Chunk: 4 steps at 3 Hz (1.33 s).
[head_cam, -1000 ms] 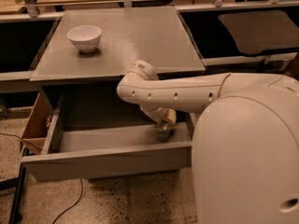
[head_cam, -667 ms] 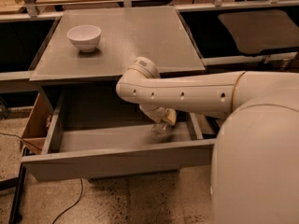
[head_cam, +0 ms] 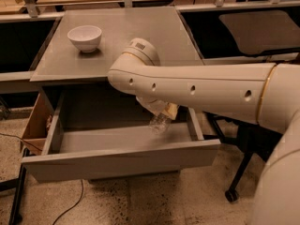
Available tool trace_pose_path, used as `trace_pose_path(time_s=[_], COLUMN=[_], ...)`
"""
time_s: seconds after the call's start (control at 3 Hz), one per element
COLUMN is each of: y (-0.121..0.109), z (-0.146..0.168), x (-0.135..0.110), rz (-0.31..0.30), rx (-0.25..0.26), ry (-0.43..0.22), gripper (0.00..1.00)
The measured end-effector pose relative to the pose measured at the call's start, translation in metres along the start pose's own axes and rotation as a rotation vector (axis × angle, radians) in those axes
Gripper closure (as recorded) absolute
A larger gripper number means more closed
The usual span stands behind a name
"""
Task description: Pick water bottle from top drawer and place on counter
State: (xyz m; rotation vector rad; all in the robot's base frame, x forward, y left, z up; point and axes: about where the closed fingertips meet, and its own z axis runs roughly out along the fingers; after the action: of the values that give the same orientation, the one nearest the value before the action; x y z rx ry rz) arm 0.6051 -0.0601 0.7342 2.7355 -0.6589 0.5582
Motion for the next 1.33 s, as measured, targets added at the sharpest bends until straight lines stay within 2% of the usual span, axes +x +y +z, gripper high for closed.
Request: trace_pose_path(time_s=[0.67, 1.0, 1.33], y=[0.015, 0.030, 0.037], z=[-0.056, -0.091, -0.117], x=[0.003, 0.008, 0.026], rz=[0.026, 0.050, 0.061], rx=[-0.034, -0.055, -0.013], ry=[0.035, 0.049, 0.036], gripper=[1.00, 1.00, 1.00])
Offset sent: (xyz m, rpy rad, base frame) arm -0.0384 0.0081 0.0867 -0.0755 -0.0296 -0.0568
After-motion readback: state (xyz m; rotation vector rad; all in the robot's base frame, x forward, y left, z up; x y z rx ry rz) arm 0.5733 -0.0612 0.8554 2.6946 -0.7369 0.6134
